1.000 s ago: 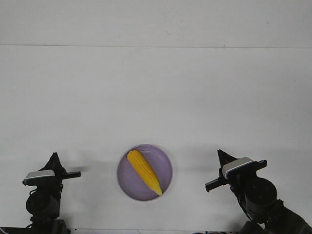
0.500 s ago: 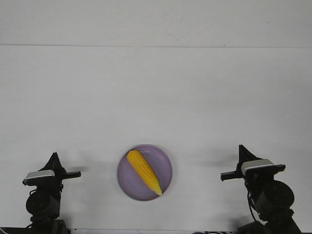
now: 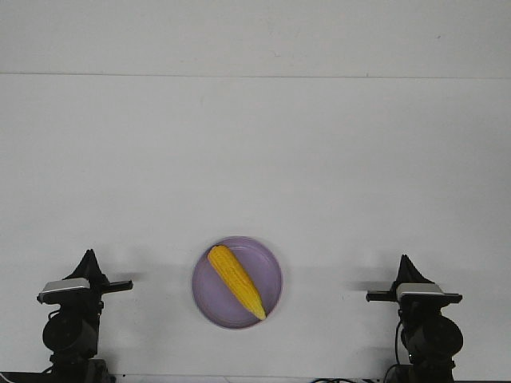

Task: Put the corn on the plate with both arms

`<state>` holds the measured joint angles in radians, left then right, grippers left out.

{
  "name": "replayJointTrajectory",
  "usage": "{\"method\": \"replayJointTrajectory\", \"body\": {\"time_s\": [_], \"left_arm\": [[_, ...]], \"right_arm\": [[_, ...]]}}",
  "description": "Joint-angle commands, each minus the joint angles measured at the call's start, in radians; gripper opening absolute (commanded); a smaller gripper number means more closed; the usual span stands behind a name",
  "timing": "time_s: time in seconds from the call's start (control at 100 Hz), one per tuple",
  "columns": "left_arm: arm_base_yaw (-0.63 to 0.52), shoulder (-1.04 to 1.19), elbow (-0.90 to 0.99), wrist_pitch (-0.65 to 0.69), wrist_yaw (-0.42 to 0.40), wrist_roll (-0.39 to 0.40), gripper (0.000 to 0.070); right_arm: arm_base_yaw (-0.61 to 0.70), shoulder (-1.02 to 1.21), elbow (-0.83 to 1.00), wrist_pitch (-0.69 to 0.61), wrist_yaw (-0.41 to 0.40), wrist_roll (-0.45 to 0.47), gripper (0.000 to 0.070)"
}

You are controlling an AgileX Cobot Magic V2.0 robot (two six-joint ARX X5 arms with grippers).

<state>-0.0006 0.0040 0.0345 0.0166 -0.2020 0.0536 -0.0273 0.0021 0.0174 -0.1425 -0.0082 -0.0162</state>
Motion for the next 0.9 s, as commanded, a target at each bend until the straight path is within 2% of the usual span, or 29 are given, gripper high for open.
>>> {"method": "replayJointTrajectory", "body": {"time_s": [0.0,0.89], "left_arm": [[0.001,-0.001,-0.021,0.014,0.004,0.006,0.0013],[0.001,-0.001,-0.021,0.014,0.004,0.006,0.0013]], "right_arm": [[-0.001,-0.001,-0.005,0.008,-0.003,-0.002,0.0011],[0.0,-0.001,-0.005,0.038,0.0,0.0,0.0011]]}}
